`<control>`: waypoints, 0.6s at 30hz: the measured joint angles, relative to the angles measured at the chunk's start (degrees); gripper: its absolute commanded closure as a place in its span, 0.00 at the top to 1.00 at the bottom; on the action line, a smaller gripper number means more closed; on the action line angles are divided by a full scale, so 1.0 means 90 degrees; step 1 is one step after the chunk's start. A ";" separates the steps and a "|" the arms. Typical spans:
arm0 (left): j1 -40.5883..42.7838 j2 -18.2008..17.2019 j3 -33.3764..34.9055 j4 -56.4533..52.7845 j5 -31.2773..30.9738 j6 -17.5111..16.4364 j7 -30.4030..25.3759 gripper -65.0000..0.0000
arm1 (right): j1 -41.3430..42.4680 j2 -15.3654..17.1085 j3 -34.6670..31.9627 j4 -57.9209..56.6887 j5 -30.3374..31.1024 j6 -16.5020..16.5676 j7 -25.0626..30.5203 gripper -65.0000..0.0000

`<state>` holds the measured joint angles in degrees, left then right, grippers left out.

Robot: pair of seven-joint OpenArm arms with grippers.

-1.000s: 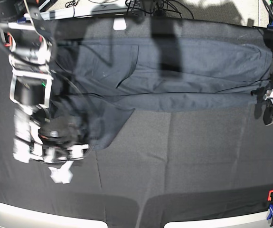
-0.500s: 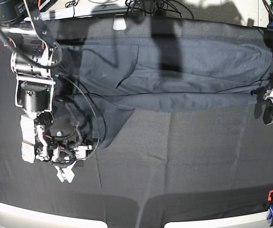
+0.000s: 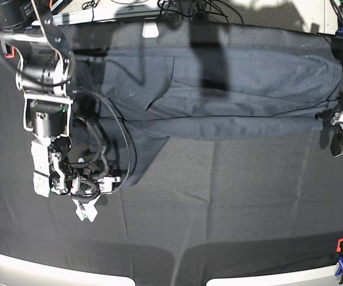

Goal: Layout the t-shirt on the table in an organized manner, then fold the t-shirt properly
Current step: 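Lower the fold onto the shirt and open both grippers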

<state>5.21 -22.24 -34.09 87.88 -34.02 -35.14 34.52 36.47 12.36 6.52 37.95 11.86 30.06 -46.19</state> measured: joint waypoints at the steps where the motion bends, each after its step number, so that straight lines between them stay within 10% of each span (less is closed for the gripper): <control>1: 0.0000 0.0000 0.0000 0.0000 0.0000 0.0000 0.0000 0.49 | -0.0002 0.0000 -0.0002 -0.0002 -0.0056 0.0000 0.0036 0.39; 8: 0.0000 0.0000 0.0000 0.0000 -0.0002 0.0000 0.0000 0.49 | -0.0017 -0.0005 -0.0002 -0.0017 -0.0202 0.0002 0.0221 0.00; 18: 0.0005 0.0002 0.0000 0.0000 0.0019 0.0002 -0.0002 0.49 | -0.0352 -0.0012 -0.0007 0.1858 -0.0347 0.0335 -0.0352 0.00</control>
<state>5.26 -22.22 -34.09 87.88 -33.85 -35.11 34.50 33.30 12.25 6.46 54.68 8.73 33.08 -49.36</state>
